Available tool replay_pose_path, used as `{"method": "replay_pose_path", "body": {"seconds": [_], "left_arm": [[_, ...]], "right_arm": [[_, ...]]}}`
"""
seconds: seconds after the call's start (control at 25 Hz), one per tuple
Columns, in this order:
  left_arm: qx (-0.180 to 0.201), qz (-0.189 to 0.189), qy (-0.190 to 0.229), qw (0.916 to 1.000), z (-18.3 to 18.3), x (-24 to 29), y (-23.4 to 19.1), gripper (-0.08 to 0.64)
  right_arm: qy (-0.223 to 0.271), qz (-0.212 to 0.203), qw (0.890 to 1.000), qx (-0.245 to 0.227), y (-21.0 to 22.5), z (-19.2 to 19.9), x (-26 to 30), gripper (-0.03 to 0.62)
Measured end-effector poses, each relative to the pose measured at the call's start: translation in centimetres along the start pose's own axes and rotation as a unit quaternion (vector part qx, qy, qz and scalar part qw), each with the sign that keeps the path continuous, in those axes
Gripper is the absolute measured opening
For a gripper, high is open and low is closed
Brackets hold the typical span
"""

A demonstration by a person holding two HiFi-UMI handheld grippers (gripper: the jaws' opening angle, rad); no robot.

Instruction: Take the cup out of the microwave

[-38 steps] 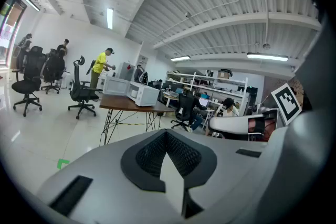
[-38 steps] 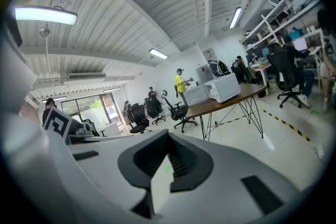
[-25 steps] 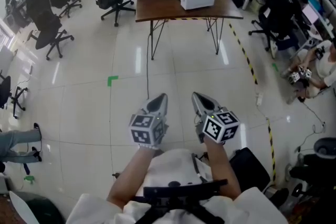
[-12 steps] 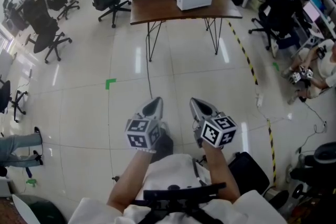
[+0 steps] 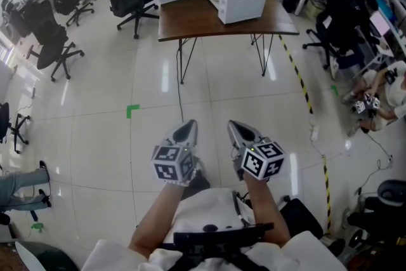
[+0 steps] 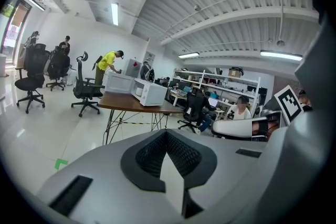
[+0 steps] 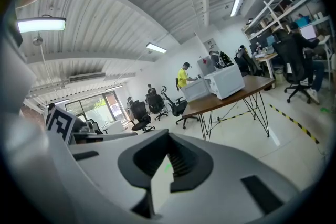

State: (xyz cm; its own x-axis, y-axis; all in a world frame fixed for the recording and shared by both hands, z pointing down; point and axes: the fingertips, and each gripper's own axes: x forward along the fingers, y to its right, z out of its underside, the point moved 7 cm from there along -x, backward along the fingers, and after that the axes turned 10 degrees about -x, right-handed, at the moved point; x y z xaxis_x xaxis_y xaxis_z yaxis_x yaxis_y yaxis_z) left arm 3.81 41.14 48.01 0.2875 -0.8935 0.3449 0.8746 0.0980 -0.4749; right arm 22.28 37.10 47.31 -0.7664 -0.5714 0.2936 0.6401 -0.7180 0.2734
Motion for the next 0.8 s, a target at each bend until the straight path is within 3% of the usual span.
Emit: {"method": "replay_pose_path", "body": {"seconds": [0.8], "left_arm": [[0.01,0.005,-0.005,0.9999,-7.9,7.8,-7.5,0.0]], "right_arm": [[0.002,0.019,1.0,0.0,3.0,-5.2,11.4,0.003]]}}
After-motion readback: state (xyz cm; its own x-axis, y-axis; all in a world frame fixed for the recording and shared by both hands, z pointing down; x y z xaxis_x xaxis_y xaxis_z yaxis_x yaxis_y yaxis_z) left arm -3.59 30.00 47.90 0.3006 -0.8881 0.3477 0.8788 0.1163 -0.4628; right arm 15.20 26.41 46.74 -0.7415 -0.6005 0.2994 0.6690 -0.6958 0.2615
